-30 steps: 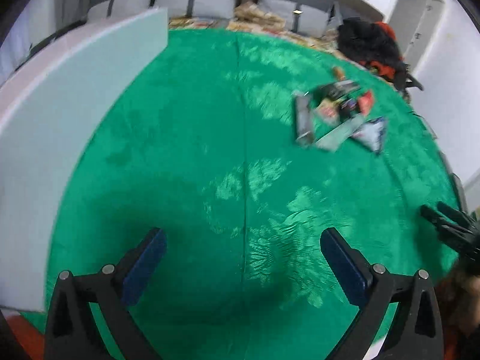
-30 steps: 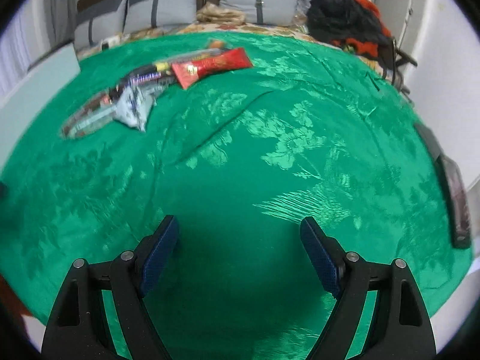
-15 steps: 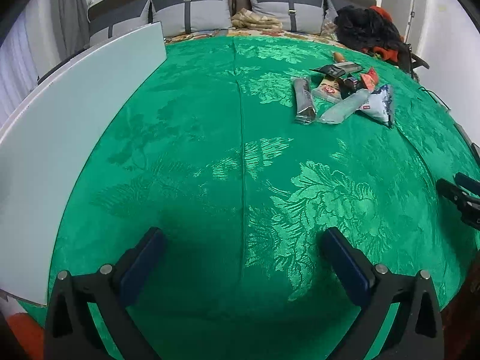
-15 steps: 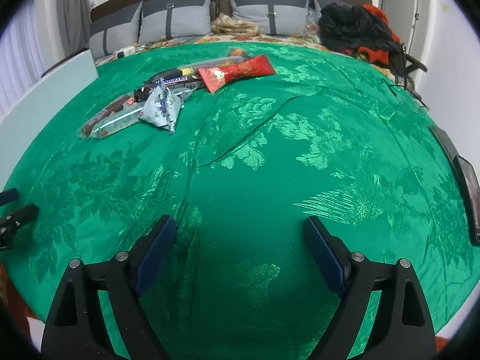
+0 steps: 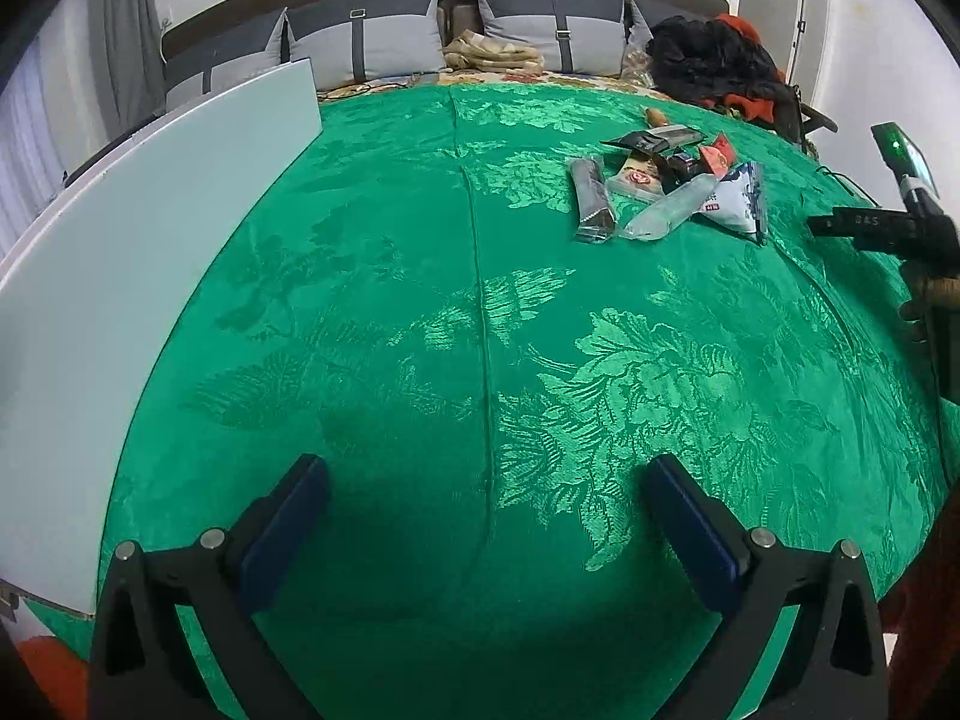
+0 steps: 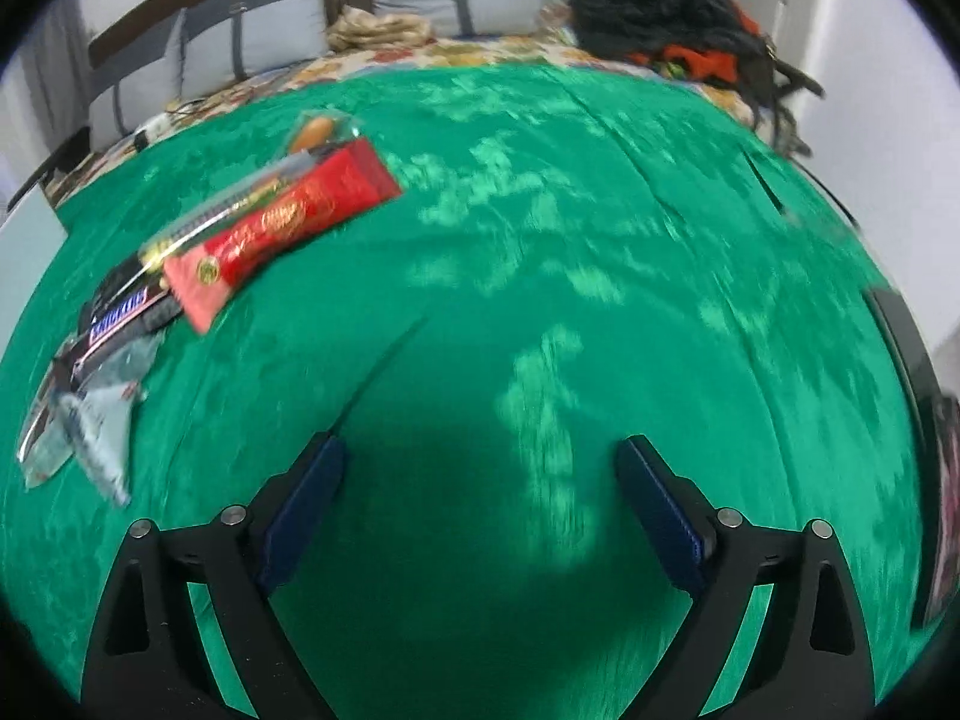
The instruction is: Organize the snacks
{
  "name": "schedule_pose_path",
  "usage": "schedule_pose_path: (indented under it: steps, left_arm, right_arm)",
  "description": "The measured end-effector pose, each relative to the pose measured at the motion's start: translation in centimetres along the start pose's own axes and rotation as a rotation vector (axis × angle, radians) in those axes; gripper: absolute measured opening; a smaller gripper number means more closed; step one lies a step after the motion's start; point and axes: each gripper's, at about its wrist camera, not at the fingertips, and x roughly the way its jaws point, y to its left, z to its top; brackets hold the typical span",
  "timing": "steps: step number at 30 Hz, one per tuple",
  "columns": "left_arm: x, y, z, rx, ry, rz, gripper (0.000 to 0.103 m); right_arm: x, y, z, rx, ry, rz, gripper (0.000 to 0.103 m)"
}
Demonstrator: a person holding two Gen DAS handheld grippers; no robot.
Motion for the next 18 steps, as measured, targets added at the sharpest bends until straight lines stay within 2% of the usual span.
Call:
schedule_pose_path:
  steps: [13,18]
  left_arm:
    - [-0.03,-0.09,-0.33,-0.007,-0.054,0.009,0.103]
    - [0.04,-0.11,-0.26,-0.006,-0.050,0.007,0.103]
  right_arm:
    - [0.26,-0.37,-0.09,-0.011,-0.014,0.014,0.097]
    - [0.23,-0.38,-0.10,-0.010,-0.014,0.014,0.097]
